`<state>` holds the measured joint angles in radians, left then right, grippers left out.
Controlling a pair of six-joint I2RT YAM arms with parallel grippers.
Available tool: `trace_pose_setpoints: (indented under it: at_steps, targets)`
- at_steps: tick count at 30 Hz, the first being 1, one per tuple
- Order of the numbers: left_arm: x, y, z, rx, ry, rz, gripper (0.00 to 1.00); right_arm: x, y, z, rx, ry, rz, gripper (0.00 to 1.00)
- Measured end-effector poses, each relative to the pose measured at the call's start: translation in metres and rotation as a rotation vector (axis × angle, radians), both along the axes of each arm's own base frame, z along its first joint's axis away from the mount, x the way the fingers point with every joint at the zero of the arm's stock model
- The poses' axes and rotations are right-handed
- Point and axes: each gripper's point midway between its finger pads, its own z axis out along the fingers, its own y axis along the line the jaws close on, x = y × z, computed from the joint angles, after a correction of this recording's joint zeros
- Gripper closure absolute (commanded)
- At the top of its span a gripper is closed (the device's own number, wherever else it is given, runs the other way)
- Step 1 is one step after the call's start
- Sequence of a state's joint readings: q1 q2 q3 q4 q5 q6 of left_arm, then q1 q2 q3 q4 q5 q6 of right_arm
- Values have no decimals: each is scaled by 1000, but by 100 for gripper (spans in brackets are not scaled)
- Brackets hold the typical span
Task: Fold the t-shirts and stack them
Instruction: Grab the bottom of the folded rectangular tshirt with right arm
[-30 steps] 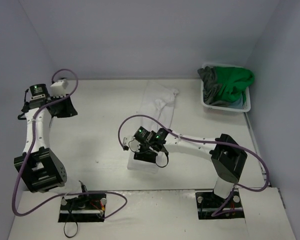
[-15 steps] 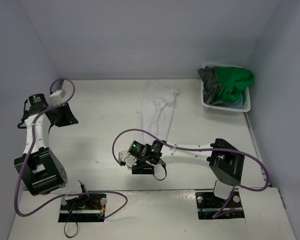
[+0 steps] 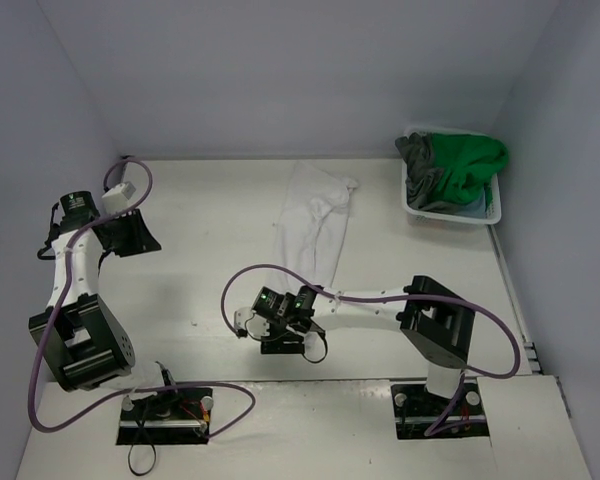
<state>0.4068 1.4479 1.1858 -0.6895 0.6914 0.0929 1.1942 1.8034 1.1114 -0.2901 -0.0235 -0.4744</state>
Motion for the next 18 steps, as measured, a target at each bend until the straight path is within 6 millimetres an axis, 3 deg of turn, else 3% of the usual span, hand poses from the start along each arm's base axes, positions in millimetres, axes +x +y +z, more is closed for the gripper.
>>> trace_pose_setpoints:
  at_steps: [5, 8, 11, 12, 15, 18]
  targets:
    - [-1, -2, -1, -10, 1, -5, 81, -1, 5, -1, 9, 7, 6, 31]
    - [0, -3, 0, -14, -3, -9, 81, -2, 10, -2, 22, 12, 12, 37]
    - [1, -3, 0, -15, -7, -10, 81, -5, 15, -4, 36, 28, 19, 57]
    - [1, -3, 0, -16, -7, -10, 81, -6, 17, -4, 42, 36, 20, 76]
    - [1, -3, -1, -20, -5, -12, 81, -7, 23, -7, 58, 37, 25, 99]
    - [2, -4, -3, -24, -2, -14, 81, -7, 26, -7, 67, 30, 29, 100]
